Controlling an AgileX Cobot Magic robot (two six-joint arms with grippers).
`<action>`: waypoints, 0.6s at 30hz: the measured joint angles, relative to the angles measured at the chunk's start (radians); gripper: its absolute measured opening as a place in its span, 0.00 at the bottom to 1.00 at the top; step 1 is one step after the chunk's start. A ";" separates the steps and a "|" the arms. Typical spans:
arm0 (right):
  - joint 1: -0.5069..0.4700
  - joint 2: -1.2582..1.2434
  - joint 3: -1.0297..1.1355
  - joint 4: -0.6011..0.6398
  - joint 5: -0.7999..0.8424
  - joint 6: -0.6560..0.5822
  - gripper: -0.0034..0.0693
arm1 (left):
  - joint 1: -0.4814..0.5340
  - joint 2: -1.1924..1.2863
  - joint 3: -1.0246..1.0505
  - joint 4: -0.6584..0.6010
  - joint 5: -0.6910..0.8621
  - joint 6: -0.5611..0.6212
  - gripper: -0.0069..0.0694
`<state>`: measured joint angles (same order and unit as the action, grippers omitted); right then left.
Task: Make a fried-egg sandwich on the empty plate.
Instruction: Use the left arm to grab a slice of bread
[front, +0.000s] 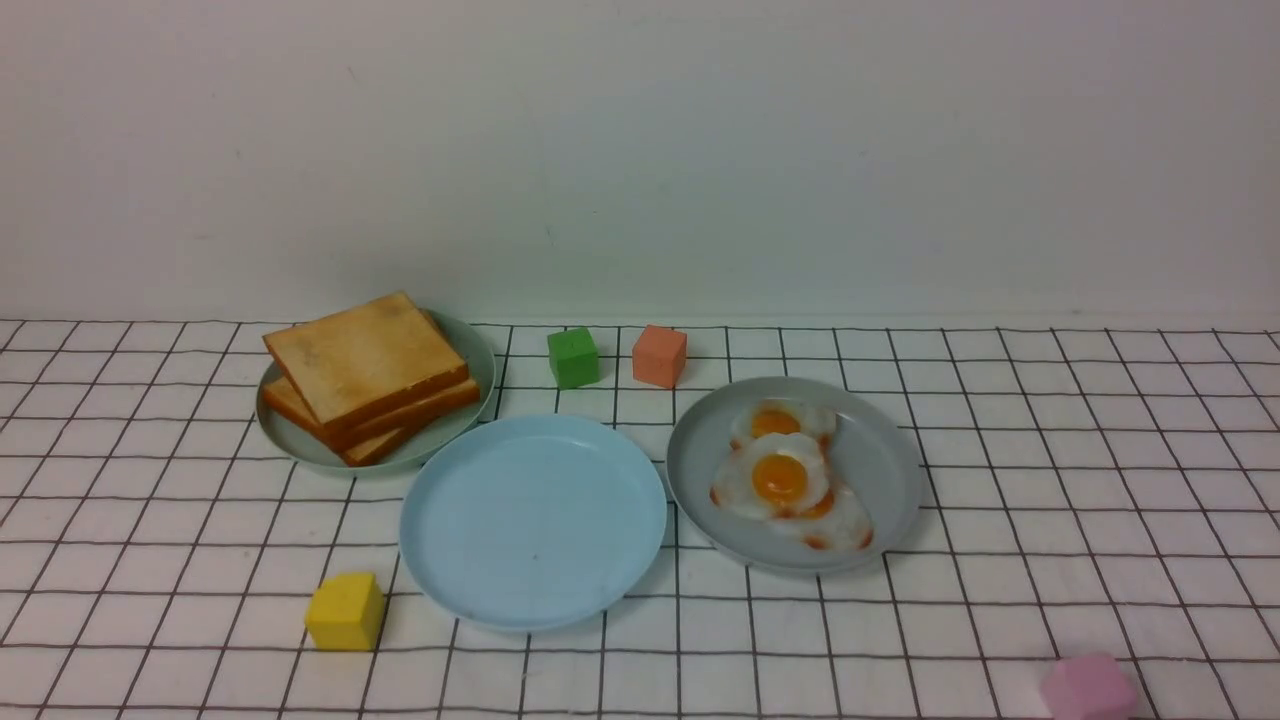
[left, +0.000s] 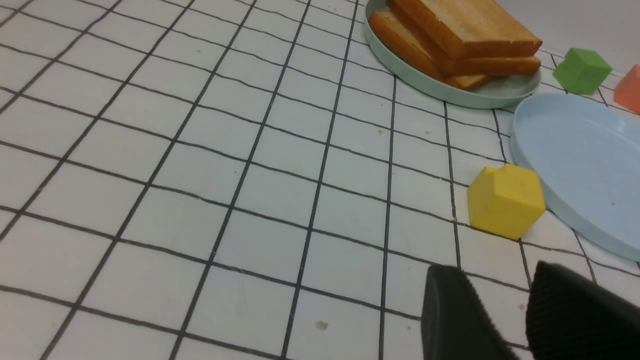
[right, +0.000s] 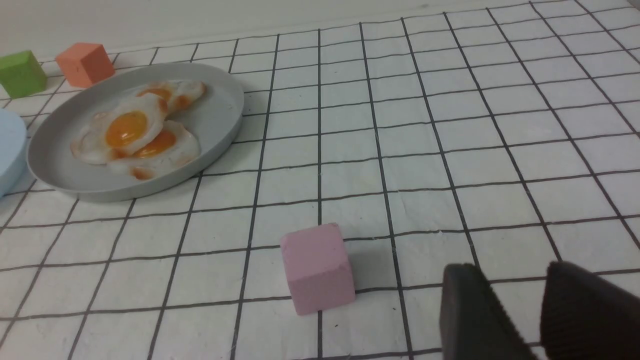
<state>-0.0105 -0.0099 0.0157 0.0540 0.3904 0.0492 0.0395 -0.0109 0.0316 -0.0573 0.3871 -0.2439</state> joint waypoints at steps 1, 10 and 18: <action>0.000 0.000 0.000 0.000 0.000 0.000 0.38 | 0.000 0.000 0.000 0.000 0.000 0.000 0.40; 0.000 0.000 0.000 0.000 0.000 0.000 0.38 | 0.000 0.000 0.000 -0.150 -0.089 -0.083 0.40; 0.000 0.000 0.000 0.000 0.000 0.000 0.38 | 0.000 0.000 -0.001 -0.520 -0.259 -0.276 0.40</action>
<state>-0.0105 -0.0099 0.0157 0.0540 0.3904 0.0492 0.0395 -0.0109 0.0303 -0.5769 0.1280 -0.5198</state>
